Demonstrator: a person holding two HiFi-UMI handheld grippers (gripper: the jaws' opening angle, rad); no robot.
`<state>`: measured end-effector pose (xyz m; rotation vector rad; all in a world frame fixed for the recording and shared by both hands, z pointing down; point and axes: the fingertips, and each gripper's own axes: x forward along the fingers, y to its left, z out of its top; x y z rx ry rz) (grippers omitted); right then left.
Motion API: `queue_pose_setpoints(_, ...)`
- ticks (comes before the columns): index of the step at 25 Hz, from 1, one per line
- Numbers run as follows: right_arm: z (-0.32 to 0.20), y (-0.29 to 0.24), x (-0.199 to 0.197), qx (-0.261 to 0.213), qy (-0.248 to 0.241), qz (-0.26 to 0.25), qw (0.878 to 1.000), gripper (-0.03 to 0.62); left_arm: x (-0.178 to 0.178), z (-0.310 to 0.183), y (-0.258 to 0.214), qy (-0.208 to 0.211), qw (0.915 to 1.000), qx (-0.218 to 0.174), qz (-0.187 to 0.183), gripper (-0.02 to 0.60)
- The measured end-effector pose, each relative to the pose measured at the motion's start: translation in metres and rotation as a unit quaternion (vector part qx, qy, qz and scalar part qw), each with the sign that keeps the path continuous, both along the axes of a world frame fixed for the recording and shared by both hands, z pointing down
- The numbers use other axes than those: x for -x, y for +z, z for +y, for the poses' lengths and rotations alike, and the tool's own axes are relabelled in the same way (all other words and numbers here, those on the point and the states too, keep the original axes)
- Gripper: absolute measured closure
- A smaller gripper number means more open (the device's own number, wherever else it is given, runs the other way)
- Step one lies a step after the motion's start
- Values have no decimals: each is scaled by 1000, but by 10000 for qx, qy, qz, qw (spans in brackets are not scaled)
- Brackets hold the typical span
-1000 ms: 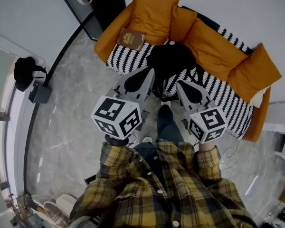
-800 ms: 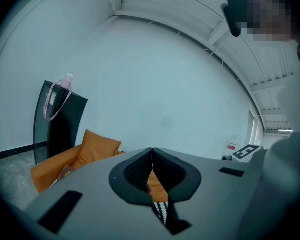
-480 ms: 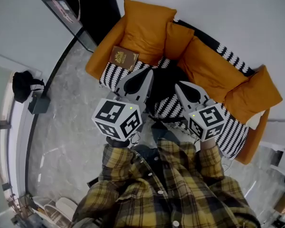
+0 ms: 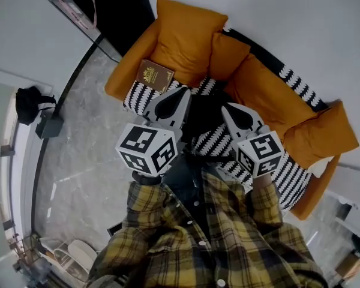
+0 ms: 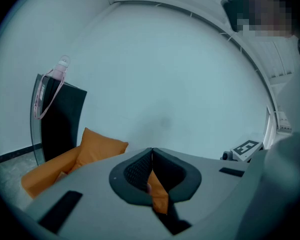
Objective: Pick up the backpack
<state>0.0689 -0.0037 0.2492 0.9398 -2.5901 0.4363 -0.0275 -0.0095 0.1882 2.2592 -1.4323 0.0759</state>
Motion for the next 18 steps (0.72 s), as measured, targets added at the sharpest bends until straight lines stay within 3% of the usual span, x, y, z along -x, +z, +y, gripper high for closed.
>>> queue_pose_setpoints(18, -20, 43, 16, 413, 161, 259, 9987, 577, 10, -35, 48, 343, 9983, 472, 14, 561)
